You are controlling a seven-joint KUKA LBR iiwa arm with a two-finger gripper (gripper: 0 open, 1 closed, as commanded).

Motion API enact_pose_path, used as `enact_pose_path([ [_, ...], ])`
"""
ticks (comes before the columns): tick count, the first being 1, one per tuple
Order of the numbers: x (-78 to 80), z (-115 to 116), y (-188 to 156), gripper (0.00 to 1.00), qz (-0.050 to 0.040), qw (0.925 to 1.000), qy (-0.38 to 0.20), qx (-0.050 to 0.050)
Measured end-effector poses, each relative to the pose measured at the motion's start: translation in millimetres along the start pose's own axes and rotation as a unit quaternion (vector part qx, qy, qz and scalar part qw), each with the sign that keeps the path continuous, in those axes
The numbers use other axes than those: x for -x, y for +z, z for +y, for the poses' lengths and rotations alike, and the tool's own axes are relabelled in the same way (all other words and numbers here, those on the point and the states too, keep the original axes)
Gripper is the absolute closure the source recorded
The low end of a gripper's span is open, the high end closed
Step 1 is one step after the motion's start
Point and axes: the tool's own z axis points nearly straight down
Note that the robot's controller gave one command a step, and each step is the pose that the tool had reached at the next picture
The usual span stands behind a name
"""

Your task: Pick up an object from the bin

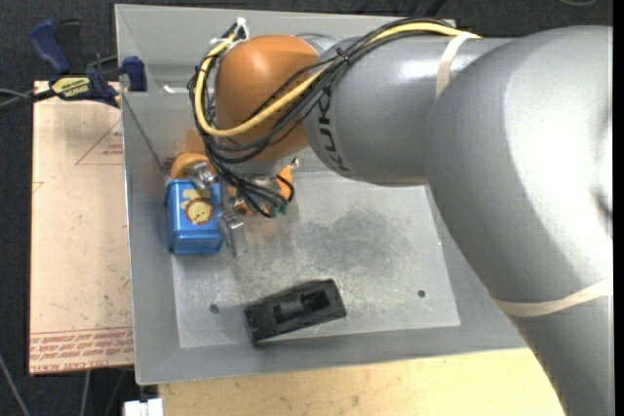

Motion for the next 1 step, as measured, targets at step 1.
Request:
enact_pose_path([
  [1, 0.1, -0.1, 0.0, 1.00, -0.0002, 1.0000, 0.000, 0.000],
])
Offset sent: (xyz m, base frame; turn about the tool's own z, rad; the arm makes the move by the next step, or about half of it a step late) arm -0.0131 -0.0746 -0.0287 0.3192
